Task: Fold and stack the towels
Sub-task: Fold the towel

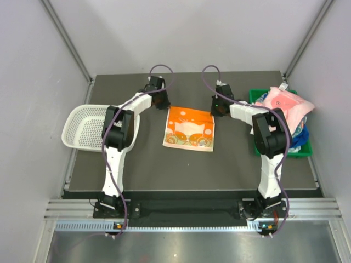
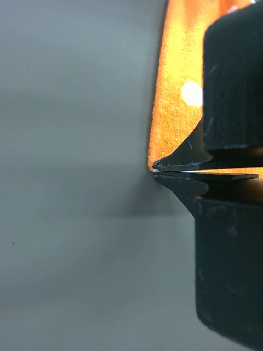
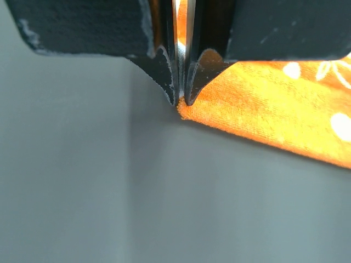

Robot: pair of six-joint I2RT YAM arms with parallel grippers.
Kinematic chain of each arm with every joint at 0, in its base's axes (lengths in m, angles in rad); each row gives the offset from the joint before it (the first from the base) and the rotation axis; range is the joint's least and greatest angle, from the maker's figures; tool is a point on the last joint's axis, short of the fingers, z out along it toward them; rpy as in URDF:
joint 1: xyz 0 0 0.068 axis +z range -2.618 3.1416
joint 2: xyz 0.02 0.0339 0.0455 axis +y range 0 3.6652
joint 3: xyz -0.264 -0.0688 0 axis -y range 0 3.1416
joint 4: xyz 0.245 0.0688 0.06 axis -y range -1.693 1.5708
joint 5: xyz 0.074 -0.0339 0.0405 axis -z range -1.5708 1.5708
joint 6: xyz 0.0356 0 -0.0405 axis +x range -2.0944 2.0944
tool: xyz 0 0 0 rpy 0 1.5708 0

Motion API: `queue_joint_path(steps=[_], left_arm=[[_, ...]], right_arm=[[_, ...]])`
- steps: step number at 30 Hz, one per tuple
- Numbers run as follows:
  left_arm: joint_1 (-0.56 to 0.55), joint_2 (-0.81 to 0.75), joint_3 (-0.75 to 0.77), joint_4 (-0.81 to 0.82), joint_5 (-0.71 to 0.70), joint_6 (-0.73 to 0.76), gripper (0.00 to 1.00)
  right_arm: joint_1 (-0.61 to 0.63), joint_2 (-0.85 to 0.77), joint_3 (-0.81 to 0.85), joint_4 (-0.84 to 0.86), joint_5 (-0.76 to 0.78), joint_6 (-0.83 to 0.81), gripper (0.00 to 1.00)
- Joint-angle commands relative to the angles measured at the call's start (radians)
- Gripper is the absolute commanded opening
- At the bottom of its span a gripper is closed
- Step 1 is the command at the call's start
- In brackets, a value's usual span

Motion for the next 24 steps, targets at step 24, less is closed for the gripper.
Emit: queue_joint_path(steps=[24], left_arm=[[0.005,-0.358,-0.351,0.244,0.01,-0.019,0.0]], right_arm=[[-0.013,-0.298,-0.224,0.278,-0.025,-0.045,0.02]])
